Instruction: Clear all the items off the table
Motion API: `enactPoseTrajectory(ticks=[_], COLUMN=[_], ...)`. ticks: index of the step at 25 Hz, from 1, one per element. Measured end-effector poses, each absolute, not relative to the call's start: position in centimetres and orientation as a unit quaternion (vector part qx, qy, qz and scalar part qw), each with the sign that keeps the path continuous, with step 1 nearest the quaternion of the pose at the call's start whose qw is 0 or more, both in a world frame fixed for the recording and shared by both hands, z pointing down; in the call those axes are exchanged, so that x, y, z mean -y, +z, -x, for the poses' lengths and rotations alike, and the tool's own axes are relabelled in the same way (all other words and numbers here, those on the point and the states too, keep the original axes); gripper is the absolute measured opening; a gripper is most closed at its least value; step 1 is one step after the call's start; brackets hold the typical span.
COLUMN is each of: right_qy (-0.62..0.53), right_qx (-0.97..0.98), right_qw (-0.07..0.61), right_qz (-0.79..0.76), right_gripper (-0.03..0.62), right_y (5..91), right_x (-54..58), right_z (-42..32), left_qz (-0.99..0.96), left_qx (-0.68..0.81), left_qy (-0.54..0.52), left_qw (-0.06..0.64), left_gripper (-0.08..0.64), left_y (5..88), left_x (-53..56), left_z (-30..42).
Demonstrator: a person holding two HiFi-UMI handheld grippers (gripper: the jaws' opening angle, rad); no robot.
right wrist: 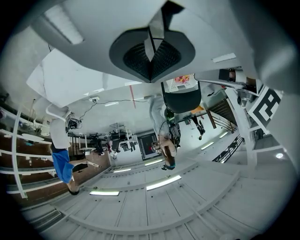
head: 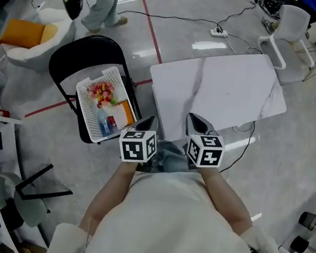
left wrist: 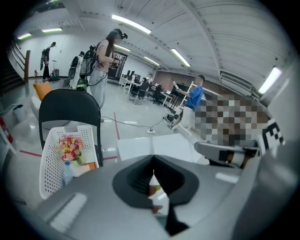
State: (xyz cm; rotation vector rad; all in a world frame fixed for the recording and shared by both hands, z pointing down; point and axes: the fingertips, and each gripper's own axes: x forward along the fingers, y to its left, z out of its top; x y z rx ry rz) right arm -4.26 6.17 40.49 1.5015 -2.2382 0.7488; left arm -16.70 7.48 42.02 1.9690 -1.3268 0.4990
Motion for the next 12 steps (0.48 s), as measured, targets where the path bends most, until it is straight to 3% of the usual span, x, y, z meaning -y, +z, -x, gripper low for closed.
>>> enactPoseTrajectory(ticks=[12], right_qy=[0.260], right_qx=[0.795], right_qw=[0.166], right_qz=[-0.522], right_gripper=[-0.003], right_y=[40.1], right_x=[-8.6], right_z=[4.7], left_qz=[-0.754], left_qx=[0.518], left_qy=[0.189], left_qw=[0.355], left_gripper=[0.008], left_y=[42.5], left_x=[-10.0], left_z=[17.8])
